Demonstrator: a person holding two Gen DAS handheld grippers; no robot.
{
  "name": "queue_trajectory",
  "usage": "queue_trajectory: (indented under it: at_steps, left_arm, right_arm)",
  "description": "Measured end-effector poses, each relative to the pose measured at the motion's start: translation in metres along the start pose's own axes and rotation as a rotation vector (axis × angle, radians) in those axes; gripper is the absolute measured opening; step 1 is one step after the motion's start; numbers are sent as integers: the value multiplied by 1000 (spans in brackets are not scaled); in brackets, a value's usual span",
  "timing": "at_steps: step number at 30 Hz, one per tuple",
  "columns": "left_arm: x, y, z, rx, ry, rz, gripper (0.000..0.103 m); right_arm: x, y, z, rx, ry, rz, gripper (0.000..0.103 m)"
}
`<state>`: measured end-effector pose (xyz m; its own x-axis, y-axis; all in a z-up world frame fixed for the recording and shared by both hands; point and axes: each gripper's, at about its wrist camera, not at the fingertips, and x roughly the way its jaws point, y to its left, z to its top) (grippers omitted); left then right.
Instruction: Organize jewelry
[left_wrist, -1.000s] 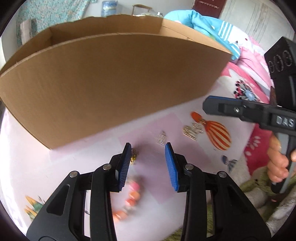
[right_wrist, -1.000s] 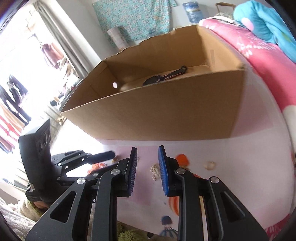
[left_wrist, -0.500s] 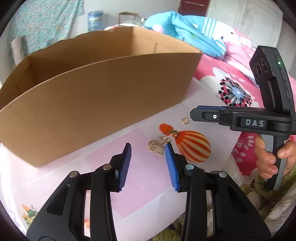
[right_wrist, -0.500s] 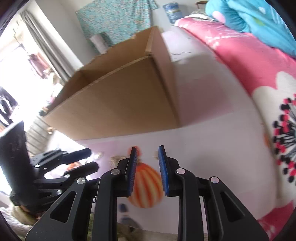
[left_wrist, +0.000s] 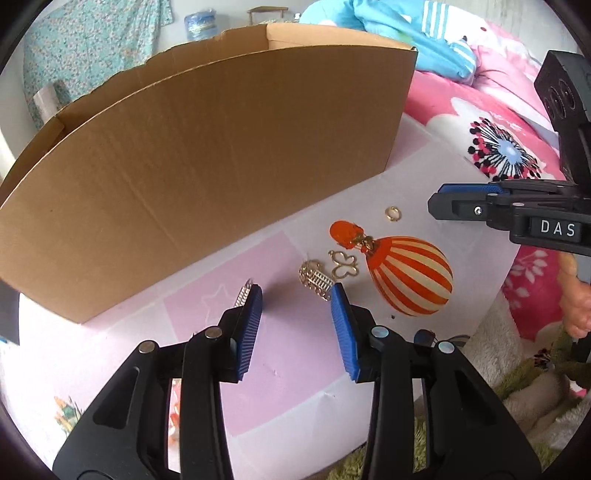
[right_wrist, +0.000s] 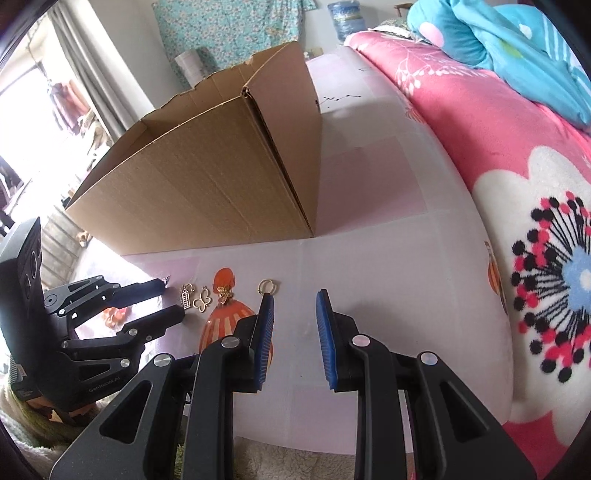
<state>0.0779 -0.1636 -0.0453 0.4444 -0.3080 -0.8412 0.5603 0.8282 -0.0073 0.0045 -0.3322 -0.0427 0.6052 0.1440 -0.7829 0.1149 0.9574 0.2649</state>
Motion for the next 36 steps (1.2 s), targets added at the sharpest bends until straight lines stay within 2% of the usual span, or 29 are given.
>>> queue_trajectory:
  at_steps: [6, 14, 15, 17, 19, 21, 23, 27, 29, 36]
  left_arm:
    - [-3, -3, 10, -48, -39, -6, 37]
    - [3, -34, 28, -19, -77, -115, 37]
    - [4, -37, 31, -13, -73, -122, 37]
    - [7, -41, 34, -6, -68, -130, 37]
    - [9, -41, 37, -7, -64, -130, 38]
    - [9, -39, 40, -17, -62, -122, 46]
    - [7, -36, 40, -25, -72, -133, 52]
    - [9, -36, 46, -33, -76, -145, 65]
    - [10, -38, 49, -26, -77, -150, 74]
    - [8, -48, 51, -9, -93, -176, 80]
  right_arm:
    - [-6, 2, 6, -61, -10, -12, 24]
    - [-6, -1, 7, -70, 17, -47, 25]
    - [-5, -1, 7, -69, 19, -54, 27]
    - [-5, 0, 5, -63, 16, -69, 48]
    - [-8, -1, 5, -45, -6, -84, 51]
    - [-9, -6, 6, -19, -6, -87, 55]
    - [-13, -10, 7, 7, -28, -92, 66]
    - [-25, -11, 8, 19, -80, -142, 75]
    - [-30, -12, 8, 25, -100, -166, 79]
    - [-53, -11, 5, 29, -176, -282, 94]
